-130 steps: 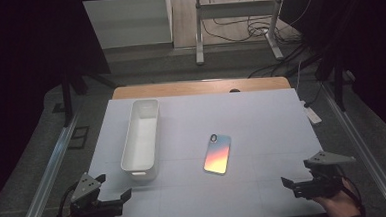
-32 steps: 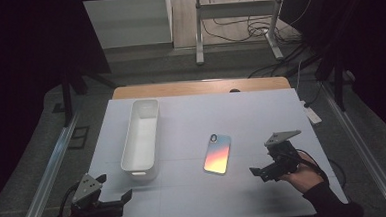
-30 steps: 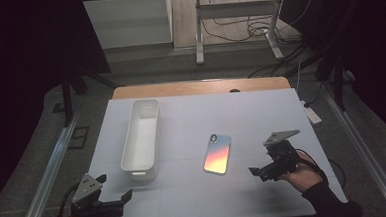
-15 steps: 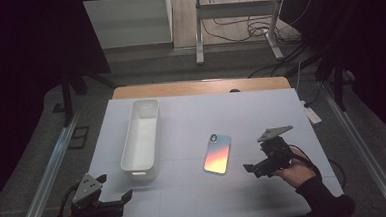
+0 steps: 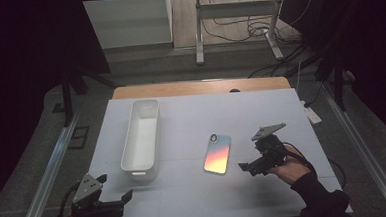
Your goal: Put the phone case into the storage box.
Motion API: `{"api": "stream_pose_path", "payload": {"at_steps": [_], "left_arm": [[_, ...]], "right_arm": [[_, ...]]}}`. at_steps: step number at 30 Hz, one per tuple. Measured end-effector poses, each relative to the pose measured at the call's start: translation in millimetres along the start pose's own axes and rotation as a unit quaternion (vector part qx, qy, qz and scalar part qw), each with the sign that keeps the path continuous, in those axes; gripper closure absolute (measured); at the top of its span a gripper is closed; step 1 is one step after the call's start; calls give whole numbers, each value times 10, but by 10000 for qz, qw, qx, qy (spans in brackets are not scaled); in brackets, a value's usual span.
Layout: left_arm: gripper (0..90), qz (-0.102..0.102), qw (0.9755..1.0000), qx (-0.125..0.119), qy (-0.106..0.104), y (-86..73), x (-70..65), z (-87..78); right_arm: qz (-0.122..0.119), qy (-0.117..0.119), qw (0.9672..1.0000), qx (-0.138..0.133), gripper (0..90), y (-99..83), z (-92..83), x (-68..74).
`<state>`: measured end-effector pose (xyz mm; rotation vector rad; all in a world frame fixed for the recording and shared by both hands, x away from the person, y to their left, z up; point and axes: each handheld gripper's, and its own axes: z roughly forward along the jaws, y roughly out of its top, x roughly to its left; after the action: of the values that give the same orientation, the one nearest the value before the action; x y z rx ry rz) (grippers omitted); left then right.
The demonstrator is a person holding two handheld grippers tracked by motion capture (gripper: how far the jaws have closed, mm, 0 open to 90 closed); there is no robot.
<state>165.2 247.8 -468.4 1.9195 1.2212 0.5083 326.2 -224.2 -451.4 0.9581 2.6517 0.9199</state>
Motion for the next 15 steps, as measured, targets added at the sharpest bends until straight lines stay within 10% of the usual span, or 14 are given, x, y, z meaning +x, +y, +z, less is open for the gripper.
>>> {"api": "stream_pose_path", "payload": {"at_steps": [15], "left_arm": [[30, 24, 10000, 9, -8, 2, -5, 4]], "right_arm": [[-168, 56, 9997, 152, 0, 130, 149, 20]]}}
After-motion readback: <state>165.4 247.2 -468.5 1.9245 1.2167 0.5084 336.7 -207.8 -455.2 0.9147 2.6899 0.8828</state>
